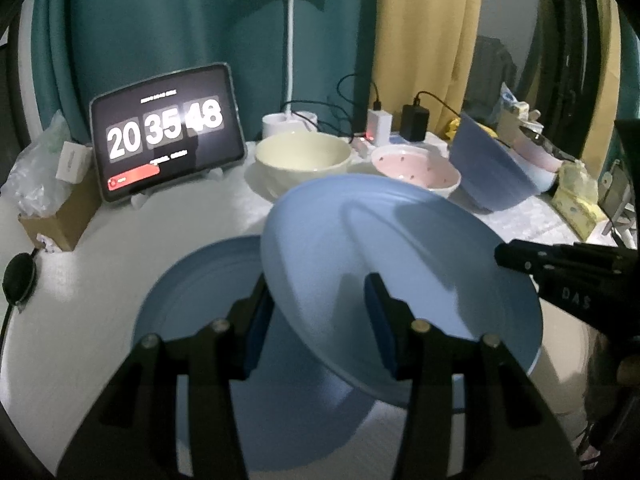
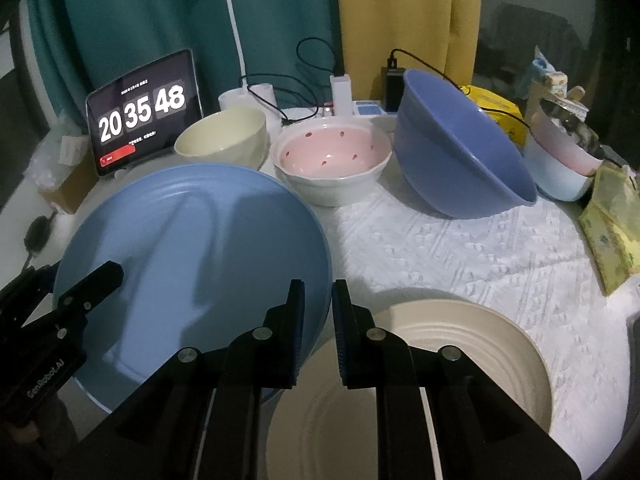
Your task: Organize plates and bowls
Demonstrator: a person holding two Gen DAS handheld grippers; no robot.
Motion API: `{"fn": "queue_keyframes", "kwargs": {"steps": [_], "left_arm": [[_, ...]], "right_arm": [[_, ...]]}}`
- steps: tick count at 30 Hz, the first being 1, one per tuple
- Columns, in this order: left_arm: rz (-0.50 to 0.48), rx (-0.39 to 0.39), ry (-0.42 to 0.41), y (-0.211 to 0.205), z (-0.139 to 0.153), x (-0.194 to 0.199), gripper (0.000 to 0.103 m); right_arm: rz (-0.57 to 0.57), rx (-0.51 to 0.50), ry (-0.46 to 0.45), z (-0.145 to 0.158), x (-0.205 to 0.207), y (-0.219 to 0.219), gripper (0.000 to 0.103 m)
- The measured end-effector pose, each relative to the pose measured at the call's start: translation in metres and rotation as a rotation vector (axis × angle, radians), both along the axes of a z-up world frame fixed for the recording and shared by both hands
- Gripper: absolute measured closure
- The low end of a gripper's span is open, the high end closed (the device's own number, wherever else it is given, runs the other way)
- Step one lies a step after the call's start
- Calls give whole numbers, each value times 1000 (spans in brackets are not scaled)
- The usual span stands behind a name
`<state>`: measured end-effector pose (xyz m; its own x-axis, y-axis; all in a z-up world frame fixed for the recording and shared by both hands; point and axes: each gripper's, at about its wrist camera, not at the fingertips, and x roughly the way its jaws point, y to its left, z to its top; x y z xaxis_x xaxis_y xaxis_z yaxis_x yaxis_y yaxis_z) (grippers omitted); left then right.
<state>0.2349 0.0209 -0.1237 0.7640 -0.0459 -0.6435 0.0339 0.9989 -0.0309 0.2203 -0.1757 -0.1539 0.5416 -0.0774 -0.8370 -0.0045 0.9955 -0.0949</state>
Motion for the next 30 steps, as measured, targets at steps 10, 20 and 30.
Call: {"fn": "queue_keyframes", "kwargs": {"steps": [10, 20, 30], "left_arm": [[-32, 9, -14, -16, 6, -16, 56], [-69, 28, -20, -40, 11, -30, 56], [-98, 54, -13, -66, 9, -39, 56]], "right_arm": [[-22, -4, -28, 12, -23, -9, 87], [-54, 3, -53, 21, -47, -27, 87], [-82, 21, -68, 25, -66, -48, 87]]}}
